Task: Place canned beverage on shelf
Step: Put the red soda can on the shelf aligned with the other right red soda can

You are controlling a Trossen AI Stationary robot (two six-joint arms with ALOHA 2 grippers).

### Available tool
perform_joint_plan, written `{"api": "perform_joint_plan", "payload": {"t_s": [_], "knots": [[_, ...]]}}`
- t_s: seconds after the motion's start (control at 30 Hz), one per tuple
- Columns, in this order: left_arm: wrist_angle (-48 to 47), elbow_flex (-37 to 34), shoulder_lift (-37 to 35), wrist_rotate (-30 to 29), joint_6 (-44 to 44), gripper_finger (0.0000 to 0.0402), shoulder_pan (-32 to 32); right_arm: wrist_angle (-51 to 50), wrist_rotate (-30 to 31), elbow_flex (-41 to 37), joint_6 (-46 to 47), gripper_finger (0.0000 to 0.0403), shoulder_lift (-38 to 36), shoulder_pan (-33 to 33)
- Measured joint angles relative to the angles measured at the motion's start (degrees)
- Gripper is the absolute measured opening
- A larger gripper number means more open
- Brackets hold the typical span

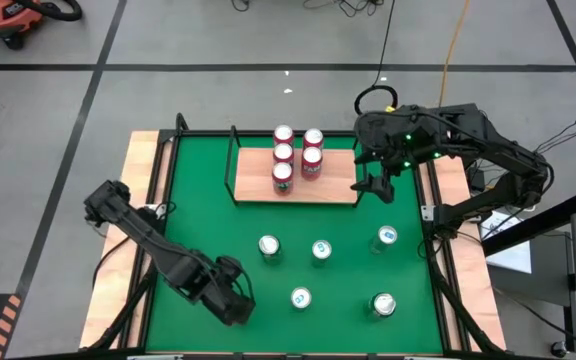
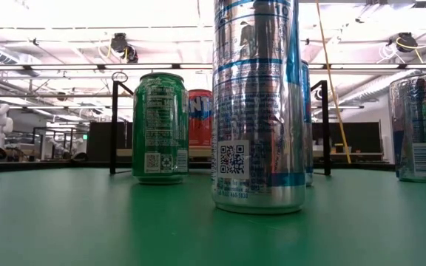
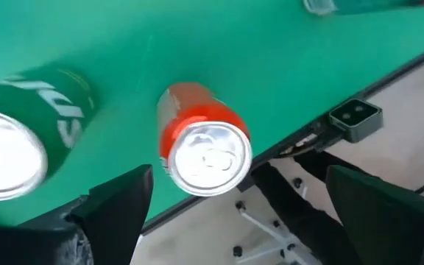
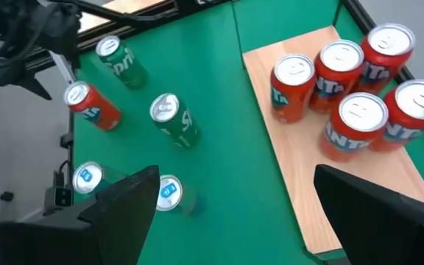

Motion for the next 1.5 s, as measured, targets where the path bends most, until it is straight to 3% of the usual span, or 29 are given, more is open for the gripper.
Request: {"api": "perform_joint_plan", "payload": {"t_s": [0.77,0.97,1.23,1.5], "knots": [[-0.5,0.0,11.5,0.7,2.5,0.0387,-0.2,-0.2,0.1,0.0,-0.5,0.035,-1.2,8.8],[-0.6,0.0,12.1,2.7,4.9,0.0356,-0.2,-0.2,0.1,0.0,0.2,0.035,-1.2,9.0],[-0.7,0.0,12.1,6.7,7.6,0.0282,-0.2,0.7,0.3,0.0,1.3,0.035,-1.2,9.0],[-1.1,1.0,8.8,8.5,11.6,0.0278,2.1,3.3,0.3,0.0,4.1,0.035,-1.2,9.3]]}}
